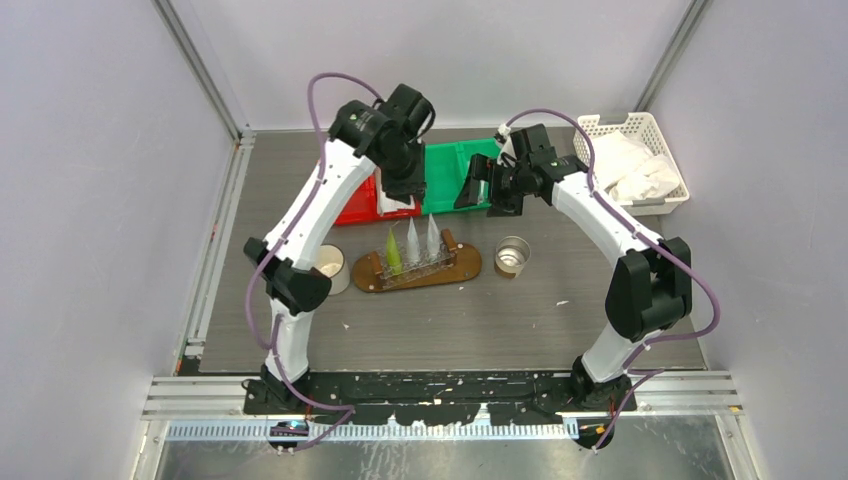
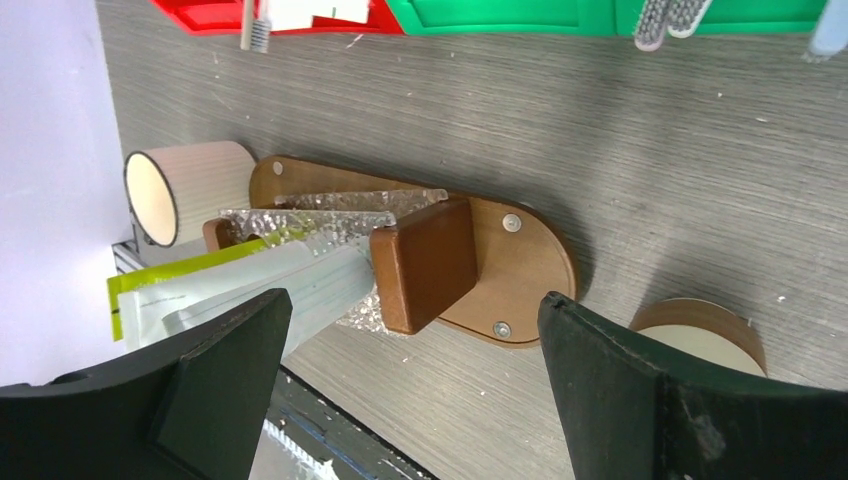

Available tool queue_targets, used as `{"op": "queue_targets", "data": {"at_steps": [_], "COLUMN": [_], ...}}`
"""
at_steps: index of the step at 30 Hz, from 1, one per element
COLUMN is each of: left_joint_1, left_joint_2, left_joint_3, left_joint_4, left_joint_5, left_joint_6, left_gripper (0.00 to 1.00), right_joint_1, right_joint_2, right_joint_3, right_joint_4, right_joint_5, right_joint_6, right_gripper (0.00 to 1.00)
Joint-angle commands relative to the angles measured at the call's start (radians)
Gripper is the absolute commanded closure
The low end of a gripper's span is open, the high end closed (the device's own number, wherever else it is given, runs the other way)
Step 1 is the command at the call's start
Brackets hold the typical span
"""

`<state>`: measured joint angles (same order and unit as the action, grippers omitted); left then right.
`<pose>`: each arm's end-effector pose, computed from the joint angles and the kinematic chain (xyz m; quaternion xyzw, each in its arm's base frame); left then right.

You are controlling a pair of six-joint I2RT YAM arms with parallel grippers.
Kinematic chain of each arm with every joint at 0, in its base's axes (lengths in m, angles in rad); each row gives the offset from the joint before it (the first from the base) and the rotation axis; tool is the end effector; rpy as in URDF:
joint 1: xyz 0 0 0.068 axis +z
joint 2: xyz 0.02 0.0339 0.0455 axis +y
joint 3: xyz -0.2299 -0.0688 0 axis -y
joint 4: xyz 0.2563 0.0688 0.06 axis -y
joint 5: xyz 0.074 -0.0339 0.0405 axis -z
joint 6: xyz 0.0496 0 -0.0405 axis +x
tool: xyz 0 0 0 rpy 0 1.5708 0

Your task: Prepare toiletry sets of a toothbrush and toothpaste on the tray

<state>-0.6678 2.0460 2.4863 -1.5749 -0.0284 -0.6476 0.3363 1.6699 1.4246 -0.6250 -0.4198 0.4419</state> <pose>0.3021 -0.2365 0.3694 0.0068 0.9762 -0.1213 0.1797 0.3547 0.1454 0.2470 -0.0229 0.9212 0.3084 0.2363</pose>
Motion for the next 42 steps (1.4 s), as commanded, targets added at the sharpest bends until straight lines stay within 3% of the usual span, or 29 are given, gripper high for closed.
{"op": "queue_targets", "data": {"at_steps": [1,2,4,7,12,15,19,22,24,26,32,37,42], "left_joint_1": [-0.027,-0.038,-0.057,-0.068,-0.079,-0.081,-0.082,-0.082,-0.082,-0.082,-0.082,-0.082,-0.082], "left_joint_2": [-0.194,-0.263,-0.452,-0.737,-1.158,-1.326,-1.463,-1.581,-1.658,-1.722,-1.751,-1.663,-1.597], "left_joint_3": [-0.009,-0.092,-0.367,-0.778,-1.313,-1.538,-1.754,-1.945,-2.076,-2.176,-2.251,-2.256,-2.273], "left_joint_4": [-0.115,-0.056,0.137,0.422,0.708,0.820,1.015,1.243,1.423,1.552,1.605,1.664,1.680], "left_joint_5": [-0.079,-0.096,-0.115,-0.142,-0.209,-0.197,-0.219,-0.274,-0.292,-0.312,-0.318,-0.327,-0.369], "left_joint_6": [-0.013,-0.022,-0.050,-0.114,-0.241,-0.294,-0.338,-0.375,-0.390,-0.400,-0.410,-0.393,-0.426], "left_gripper": [0.78,0.89,0.90,0.70,0.50,0.50,0.63,0.65,0.65,0.65,0.66,0.67,0.69], "right_joint_1": [-0.004,-0.004,-0.003,-0.004,-0.004,-0.002,-0.005,-0.006,-0.006,-0.005,0.000,0.015,0.020], "right_joint_2": [0.034,0.043,0.074,0.122,0.198,0.247,0.290,0.310,0.318,0.331,0.406,0.409,0.383], "right_joint_3": [0.023,0.028,0.049,0.097,0.185,0.263,0.310,0.266,0.179,0.109,0.002,-0.055,-0.083], "right_joint_4": [-0.046,-0.049,-0.059,-0.086,-0.109,-0.127,-0.064,0.098,0.309,0.495,0.895,1.029,1.041], "right_joint_5": [0.064,0.066,0.070,0.085,0.124,0.150,0.102,-0.045,-0.148,-0.222,-0.356,-0.388,-0.396], "right_joint_6": [-0.031,-0.033,-0.034,-0.051,-0.053,-0.048,0.000,0.131,0.254,0.396,0.682,0.770,0.780], "right_gripper": [0.00,0.00,0.00,0.02,0.00,0.00,0.00,0.00,0.00,0.00,0.00,0.00,0.00]}}
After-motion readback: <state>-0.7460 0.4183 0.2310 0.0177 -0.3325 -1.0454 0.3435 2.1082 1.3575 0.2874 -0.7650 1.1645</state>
